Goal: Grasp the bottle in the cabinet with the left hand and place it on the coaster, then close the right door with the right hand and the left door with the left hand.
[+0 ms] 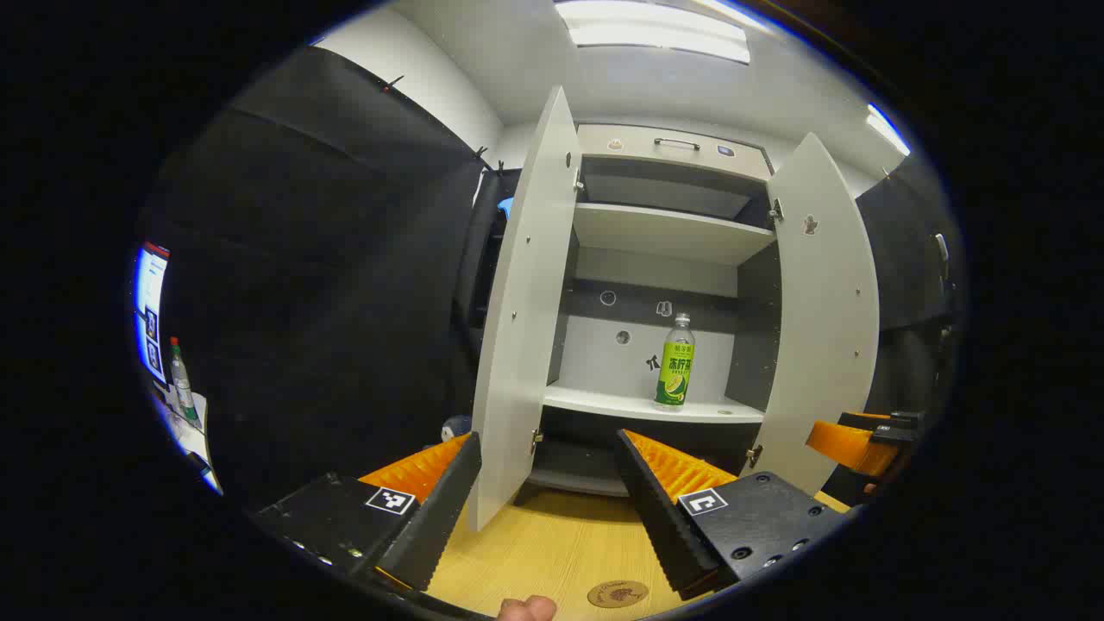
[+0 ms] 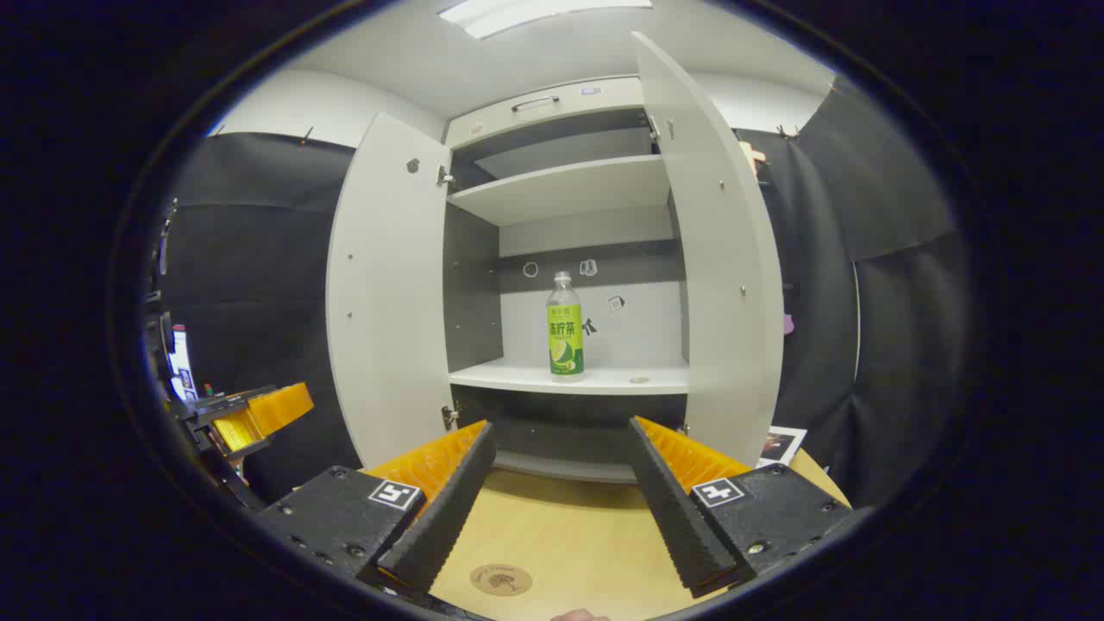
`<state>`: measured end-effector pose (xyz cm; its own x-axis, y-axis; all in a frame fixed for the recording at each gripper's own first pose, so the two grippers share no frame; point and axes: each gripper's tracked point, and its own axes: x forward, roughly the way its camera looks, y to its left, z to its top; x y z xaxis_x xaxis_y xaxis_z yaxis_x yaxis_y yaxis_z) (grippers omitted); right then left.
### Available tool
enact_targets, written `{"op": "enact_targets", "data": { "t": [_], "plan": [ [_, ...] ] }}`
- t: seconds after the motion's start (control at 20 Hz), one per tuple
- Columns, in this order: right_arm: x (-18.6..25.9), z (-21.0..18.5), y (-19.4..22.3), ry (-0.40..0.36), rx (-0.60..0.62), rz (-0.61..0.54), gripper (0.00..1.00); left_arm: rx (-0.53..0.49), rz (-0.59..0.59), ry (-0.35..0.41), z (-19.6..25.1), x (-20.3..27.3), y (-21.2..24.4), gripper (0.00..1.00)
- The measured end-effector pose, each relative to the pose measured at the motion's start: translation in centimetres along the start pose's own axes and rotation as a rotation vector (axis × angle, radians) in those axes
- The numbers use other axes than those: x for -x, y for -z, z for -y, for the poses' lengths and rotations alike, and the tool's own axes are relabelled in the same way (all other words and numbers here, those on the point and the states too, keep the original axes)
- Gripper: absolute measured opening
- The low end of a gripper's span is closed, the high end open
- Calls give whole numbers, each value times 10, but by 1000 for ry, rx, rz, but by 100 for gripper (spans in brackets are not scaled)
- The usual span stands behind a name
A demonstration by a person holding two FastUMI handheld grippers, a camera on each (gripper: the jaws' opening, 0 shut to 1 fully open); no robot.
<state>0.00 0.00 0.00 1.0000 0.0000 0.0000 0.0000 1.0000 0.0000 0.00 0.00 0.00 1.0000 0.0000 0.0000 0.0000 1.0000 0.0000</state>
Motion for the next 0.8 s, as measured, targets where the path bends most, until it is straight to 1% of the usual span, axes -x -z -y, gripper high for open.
{"op": "enact_targets", "data": {
  "t": [0.1,0.15,0.2,0.3,0.35,0.4,0.65,0.7,0.75,0.8],
  "plan": [
    [-4,-2,1,0,0,-9,100,11,-15,13,3,-3,0,95],
    [-4,-6,-1,-13,-6,-8,100,16,-18,23,5,-4,-1,99],
    [-4,-7,-5,-14,-11,-2,100,14,-17,28,6,-5,-2,95],
    [-1,-4,-7,-7,-17,8,100,8,-20,32,7,-8,-4,95],
    [2,-4,-6,-5,-17,8,97,4,-17,37,8,-8,-5,100],
    [4,-2,-5,0,-15,8,100,2,-9,38,9,-9,-8,95],
    [15,0,-3,1,-11,2,100,10,8,71,20,-8,-13,95],
    [16,-1,-4,0,-11,6,97,10,14,73,20,-7,-14,95],
    [18,-2,-6,-2,-11,12,97,14,17,77,22,-5,-16,100],
    [19,-3,-8,-4,-10,18,100,18,17,82,23,-4,-16,99]
  ]
}}
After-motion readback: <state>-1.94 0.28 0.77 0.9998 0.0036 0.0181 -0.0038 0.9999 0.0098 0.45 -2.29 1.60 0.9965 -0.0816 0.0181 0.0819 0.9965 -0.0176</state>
